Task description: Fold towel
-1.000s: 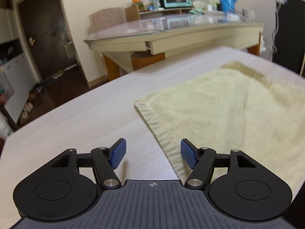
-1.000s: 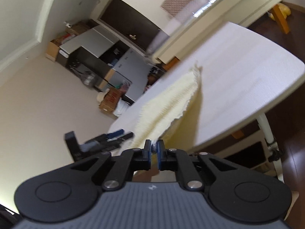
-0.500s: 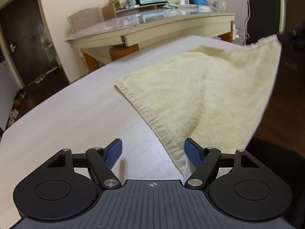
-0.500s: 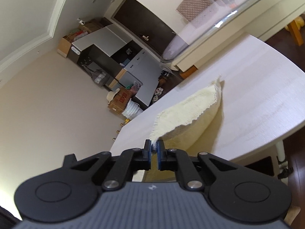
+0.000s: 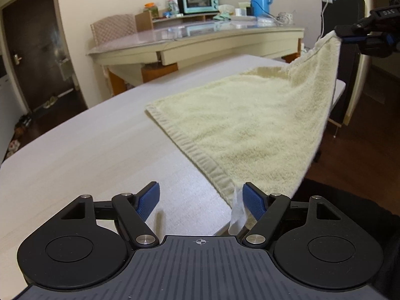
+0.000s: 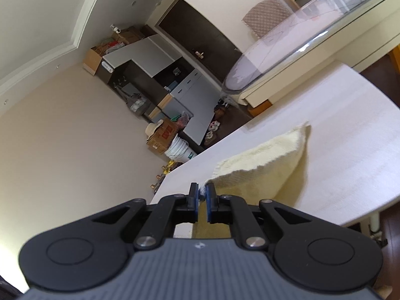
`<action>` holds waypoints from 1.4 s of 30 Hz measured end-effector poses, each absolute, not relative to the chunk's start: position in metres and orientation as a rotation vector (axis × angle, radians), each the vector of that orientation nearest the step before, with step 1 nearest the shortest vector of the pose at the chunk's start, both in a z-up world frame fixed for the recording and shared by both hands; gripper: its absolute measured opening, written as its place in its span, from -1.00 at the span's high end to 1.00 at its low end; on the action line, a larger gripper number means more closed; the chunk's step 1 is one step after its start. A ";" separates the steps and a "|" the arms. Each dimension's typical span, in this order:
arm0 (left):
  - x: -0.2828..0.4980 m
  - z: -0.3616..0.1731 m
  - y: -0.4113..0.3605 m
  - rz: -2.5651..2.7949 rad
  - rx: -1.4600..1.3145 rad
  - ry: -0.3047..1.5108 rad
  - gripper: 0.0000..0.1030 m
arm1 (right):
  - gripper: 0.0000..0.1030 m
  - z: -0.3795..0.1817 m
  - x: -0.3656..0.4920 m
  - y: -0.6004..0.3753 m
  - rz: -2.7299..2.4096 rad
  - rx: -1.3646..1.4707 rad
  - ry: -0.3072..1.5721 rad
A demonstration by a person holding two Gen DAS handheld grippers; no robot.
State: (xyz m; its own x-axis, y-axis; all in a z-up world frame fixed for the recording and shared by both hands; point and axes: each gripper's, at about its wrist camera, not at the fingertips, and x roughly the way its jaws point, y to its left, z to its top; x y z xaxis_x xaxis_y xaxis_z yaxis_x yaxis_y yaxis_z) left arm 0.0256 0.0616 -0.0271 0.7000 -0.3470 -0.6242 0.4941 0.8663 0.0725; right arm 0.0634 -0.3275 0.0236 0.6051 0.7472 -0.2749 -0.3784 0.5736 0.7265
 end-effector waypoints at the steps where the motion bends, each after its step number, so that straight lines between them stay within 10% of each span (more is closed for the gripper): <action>1: 0.025 -0.028 0.063 -0.477 0.238 0.643 -0.53 | 0.86 0.024 0.065 -0.326 0.714 0.669 0.615; 42: 0.009 -0.042 0.091 -0.386 0.129 0.642 -0.60 | 0.70 -0.030 0.260 -0.127 0.695 0.502 0.904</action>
State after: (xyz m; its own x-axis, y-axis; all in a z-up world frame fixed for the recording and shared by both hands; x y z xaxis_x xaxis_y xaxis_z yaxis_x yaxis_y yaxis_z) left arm 0.0086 0.0908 -0.0421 0.7330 -0.3101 -0.6055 0.3889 0.9213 -0.0009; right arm 0.2602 -0.1275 -0.0301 0.4297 0.7279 -0.5343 -0.3298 0.6774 0.6576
